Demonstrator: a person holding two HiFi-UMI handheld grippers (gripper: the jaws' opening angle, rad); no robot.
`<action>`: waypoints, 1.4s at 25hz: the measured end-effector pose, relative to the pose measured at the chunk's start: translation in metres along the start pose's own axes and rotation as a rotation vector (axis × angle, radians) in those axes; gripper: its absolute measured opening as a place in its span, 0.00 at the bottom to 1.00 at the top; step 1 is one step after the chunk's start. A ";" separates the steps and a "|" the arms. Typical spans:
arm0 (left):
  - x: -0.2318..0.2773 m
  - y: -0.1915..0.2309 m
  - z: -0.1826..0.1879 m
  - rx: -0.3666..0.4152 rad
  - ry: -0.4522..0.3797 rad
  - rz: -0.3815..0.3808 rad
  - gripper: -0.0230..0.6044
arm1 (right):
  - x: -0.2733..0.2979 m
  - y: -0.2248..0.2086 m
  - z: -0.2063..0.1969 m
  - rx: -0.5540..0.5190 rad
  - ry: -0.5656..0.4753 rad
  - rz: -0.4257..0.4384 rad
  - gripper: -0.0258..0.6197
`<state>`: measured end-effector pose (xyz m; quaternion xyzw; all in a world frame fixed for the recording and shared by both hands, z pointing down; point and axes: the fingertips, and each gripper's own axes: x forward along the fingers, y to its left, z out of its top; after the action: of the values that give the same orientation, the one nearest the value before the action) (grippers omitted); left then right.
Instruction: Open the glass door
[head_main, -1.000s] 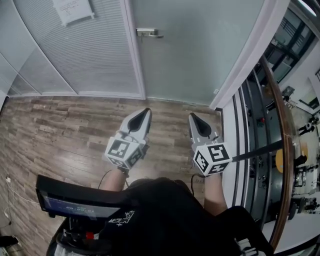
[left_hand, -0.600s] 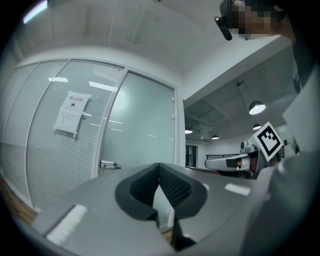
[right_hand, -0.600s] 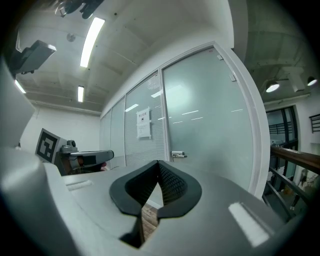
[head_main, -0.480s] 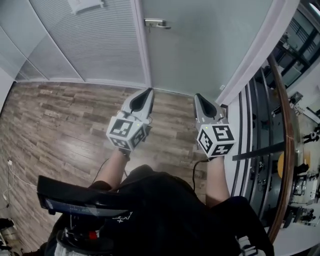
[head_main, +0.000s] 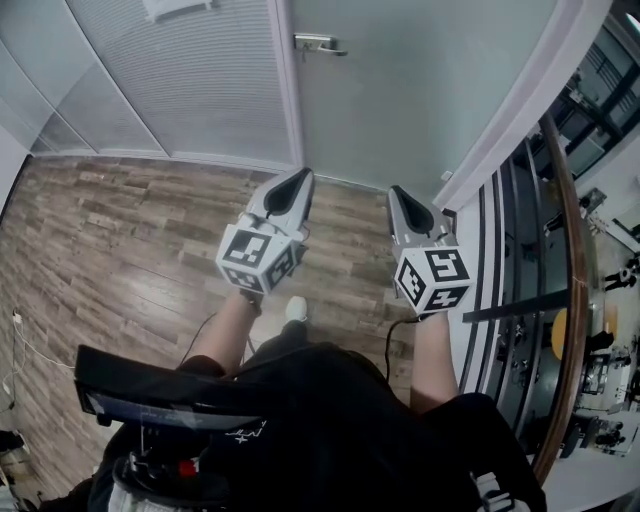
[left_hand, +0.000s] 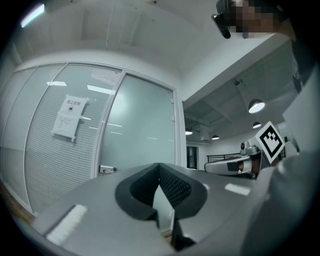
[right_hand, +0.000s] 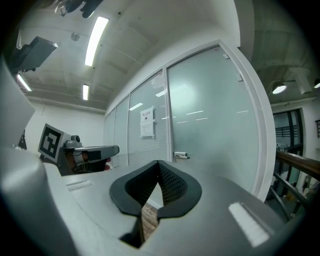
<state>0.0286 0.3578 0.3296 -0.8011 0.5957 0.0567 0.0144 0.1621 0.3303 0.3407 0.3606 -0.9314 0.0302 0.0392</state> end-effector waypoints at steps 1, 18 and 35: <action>0.001 0.001 0.000 -0.001 -0.003 -0.004 0.04 | 0.000 0.000 0.001 0.002 -0.004 -0.004 0.04; 0.075 0.095 -0.010 -0.055 -0.005 -0.075 0.04 | 0.101 -0.021 0.006 0.027 0.008 -0.092 0.04; 0.118 0.164 -0.019 -0.096 -0.008 -0.150 0.04 | 0.173 -0.025 0.011 0.047 0.021 -0.156 0.04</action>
<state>-0.0931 0.1967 0.3431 -0.8430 0.5306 0.0870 -0.0174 0.0515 0.1950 0.3473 0.4326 -0.8990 0.0527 0.0430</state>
